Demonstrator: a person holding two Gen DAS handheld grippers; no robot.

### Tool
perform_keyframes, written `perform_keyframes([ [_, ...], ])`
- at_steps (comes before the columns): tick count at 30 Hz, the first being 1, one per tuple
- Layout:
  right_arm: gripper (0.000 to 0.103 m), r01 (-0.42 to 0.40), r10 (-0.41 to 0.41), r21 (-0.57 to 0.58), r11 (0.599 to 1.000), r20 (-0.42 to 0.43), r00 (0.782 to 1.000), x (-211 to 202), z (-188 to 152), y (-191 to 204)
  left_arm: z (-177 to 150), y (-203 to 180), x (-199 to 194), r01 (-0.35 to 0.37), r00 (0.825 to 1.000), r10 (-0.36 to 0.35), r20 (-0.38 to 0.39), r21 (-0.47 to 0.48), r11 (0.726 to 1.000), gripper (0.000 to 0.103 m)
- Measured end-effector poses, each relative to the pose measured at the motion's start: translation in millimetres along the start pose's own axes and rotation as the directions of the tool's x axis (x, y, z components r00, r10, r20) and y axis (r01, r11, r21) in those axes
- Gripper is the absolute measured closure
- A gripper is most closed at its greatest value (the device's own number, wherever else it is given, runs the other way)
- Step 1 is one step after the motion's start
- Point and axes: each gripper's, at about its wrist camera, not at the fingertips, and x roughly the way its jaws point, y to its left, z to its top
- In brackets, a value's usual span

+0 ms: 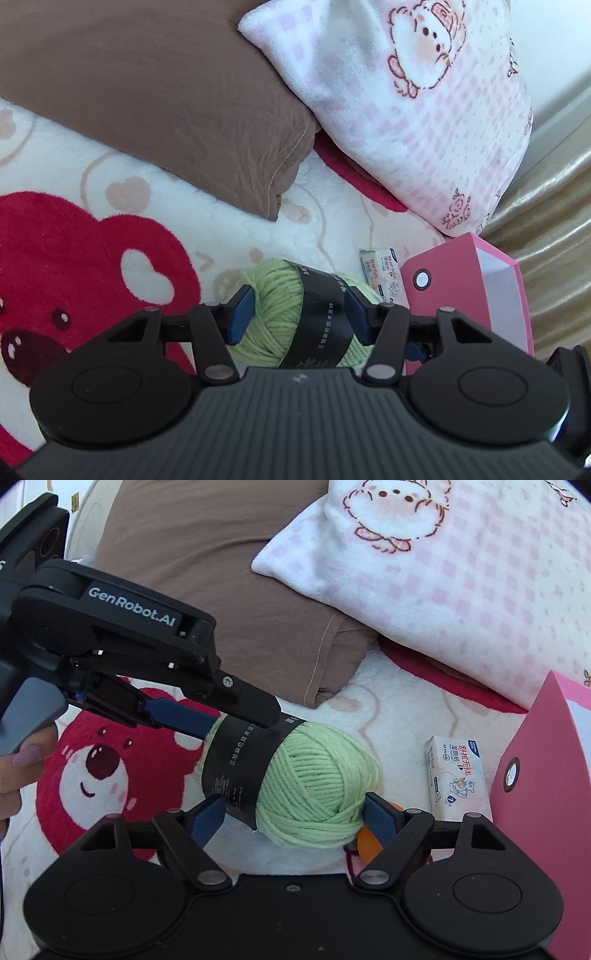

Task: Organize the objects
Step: 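Move the left gripper to the green yarn ball and grasp it, then carry the green yarn ball over the pink box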

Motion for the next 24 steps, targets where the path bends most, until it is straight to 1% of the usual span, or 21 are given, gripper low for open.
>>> perform_keyframes([
  [4,0.013,-0.015,0.015,0.006,1.000,-0.003,1.000,0,0,3,-4,-8,-3,0.007,1.000,-0.006,-0.020,0.020,1.000,0.059],
  [6,0.013,-0.028,0.028,0.024,0.999,0.002,1.000,-6,-1,4,-8,-17,-9,0.007,1.000,-0.006,-0.017,0.057,0.998,0.059],
  [8,0.013,-0.041,0.041,0.032,0.999,0.005,0.999,-14,-1,5,-16,-28,-21,-0.010,1.000,0.010,0.000,0.109,0.994,0.059],
  [10,0.013,-0.055,0.054,0.034,0.998,0.014,0.998,-24,-2,6,-24,-37,-31,-0.017,1.000,0.016,0.005,0.138,0.990,0.059],
  [14,0.013,-0.084,0.083,0.029,0.996,0.014,0.996,-44,-8,8,-40,-40,-47,-0.011,1.000,0.012,-0.005,0.114,0.993,0.059],
  [19,0.013,-0.102,0.102,0.016,0.995,0.001,0.995,-63,-20,12,-65,-37,-52,-0.003,0.996,0.008,-0.090,0.057,0.998,0.058],
  [22,0.012,-0.114,0.114,0.025,0.993,-0.008,0.993,-71,-29,15,-83,-39,-53,-0.011,0.996,0.016,-0.093,0.060,0.998,0.055],
  [24,0.011,-0.103,0.104,0.012,0.995,-0.006,0.995,-76,-37,21,-92,-41,-54,-0.016,0.995,0.021,-0.095,0.059,0.998,0.055],
])
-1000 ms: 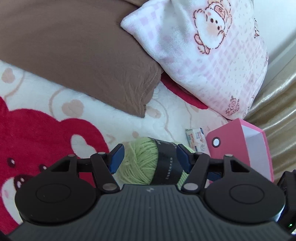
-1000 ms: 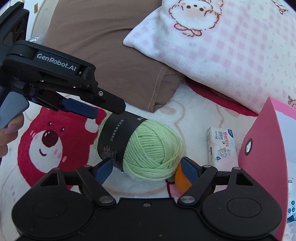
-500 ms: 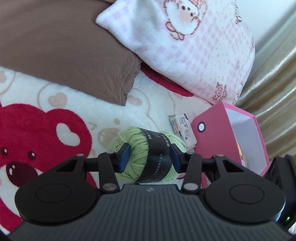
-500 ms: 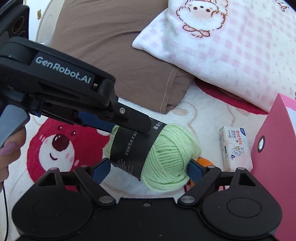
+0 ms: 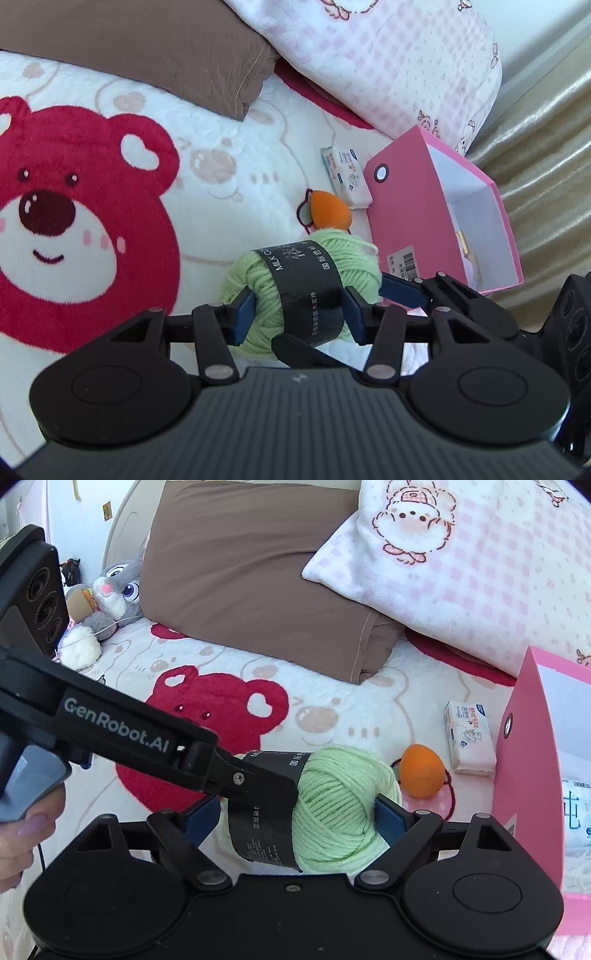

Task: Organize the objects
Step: 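Carry the green yarn ball over the pink box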

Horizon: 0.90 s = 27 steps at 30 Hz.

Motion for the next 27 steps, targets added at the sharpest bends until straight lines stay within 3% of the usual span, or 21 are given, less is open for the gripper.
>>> perform_keyframes([
  [4,0.011,0.053,-0.052,-0.054,0.997,0.022,0.998,-9,-13,10,-11,-7,-5,0.016,1.000,-0.016,0.006,0.004,1.000,0.055],
  [10,0.011,0.073,-0.067,-0.069,0.995,0.082,0.994,-38,-18,9,-24,-33,-30,0.044,0.998,-0.046,0.032,0.062,0.997,0.055],
  [16,0.012,0.146,-0.124,-0.144,0.979,0.154,0.980,-78,-15,14,-29,-66,-49,0.070,0.996,-0.076,0.045,0.124,0.990,0.055],
  [27,0.012,0.252,-0.211,-0.144,0.957,0.251,0.945,-152,-8,-9,-23,-137,-71,0.148,0.984,-0.167,0.057,0.248,0.957,0.055],
])
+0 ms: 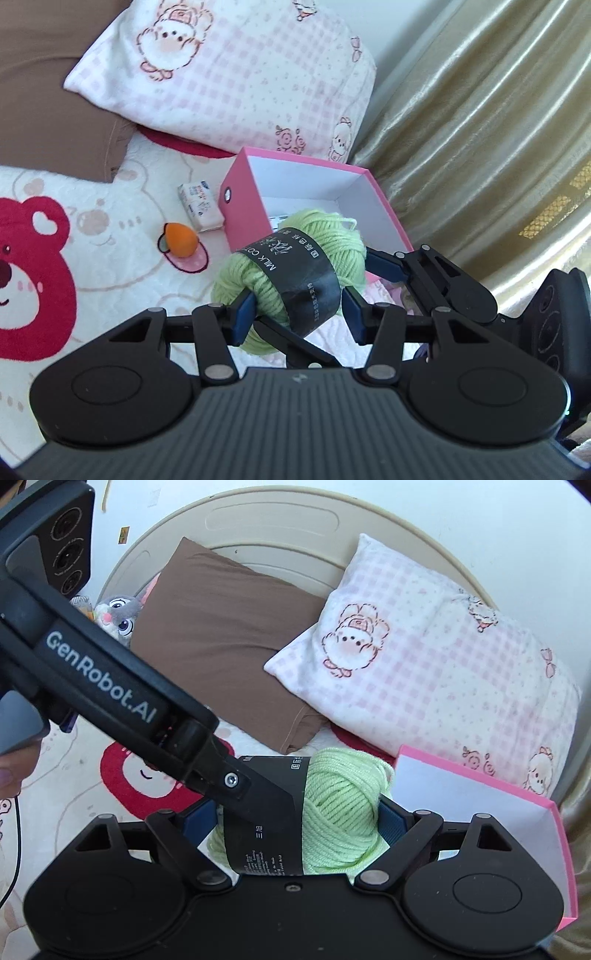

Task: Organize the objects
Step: 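Carry the green yarn ball over the pink box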

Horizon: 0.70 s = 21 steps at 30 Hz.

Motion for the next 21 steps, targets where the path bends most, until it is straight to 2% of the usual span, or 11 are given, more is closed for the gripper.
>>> perform_keyframes([
  [3,0.012,0.029,-0.029,0.004,1.000,0.018,0.999,-11,5,-18,13,-22,5,0.019,1.000,-0.019,0.001,0.049,0.999,0.055],
  [6,0.012,0.039,-0.040,0.039,0.998,0.020,0.999,-19,11,-43,33,-38,16,0.042,0.999,-0.041,-0.032,0.045,0.998,0.055],
  [12,0.012,0.069,-0.071,0.090,0.993,0.018,0.997,-12,25,-100,72,-78,47,0.079,0.996,-0.075,-0.042,0.106,0.991,0.055],
  [17,0.012,0.075,-0.073,0.161,0.984,-0.020,0.997,0,28,-148,99,-102,91,0.075,0.996,-0.069,-0.055,0.122,0.990,0.055],
  [21,0.012,0.069,-0.056,0.201,0.977,-0.070,0.996,22,23,-184,114,-106,130,0.072,0.993,-0.062,-0.096,0.102,0.992,0.055],
])
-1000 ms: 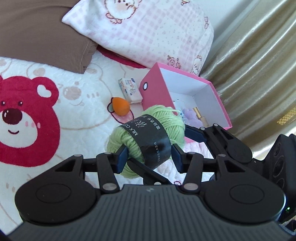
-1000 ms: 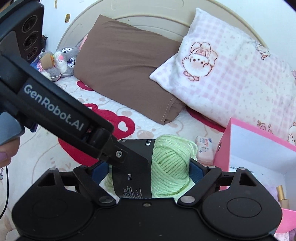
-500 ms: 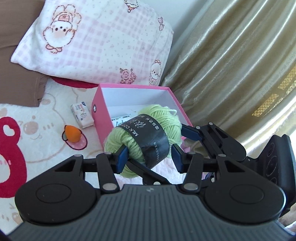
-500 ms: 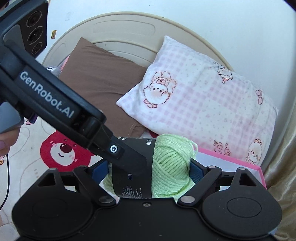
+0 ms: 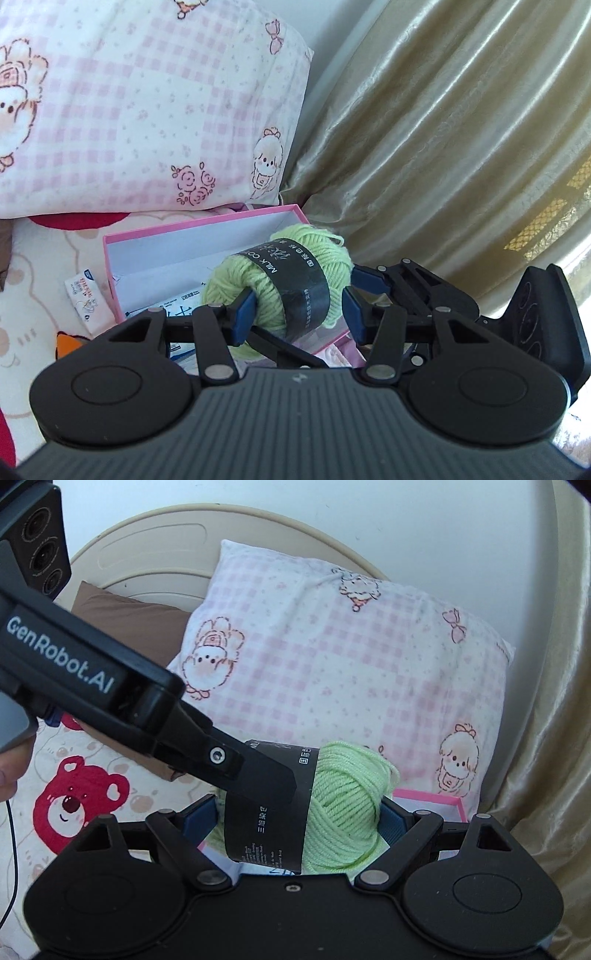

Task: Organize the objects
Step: 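Carry the green yarn ball over the pink box, then lower the yarn ball into the pink box and open the left gripper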

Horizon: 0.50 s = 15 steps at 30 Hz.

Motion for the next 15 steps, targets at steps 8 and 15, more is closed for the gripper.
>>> perform_keyframes([
  [8,0.012,-0.034,0.046,0.078,0.996,-0.153,0.987,63,-8,-50,17,32,85,-0.049,0.995,0.041,-0.091,-0.084,0.995,0.055],
  [15,0.012,-0.009,0.040,0.105,0.994,-0.294,0.955,120,-26,-63,18,55,130,-0.052,0.991,0.033,-0.133,-0.142,0.989,0.055],
])
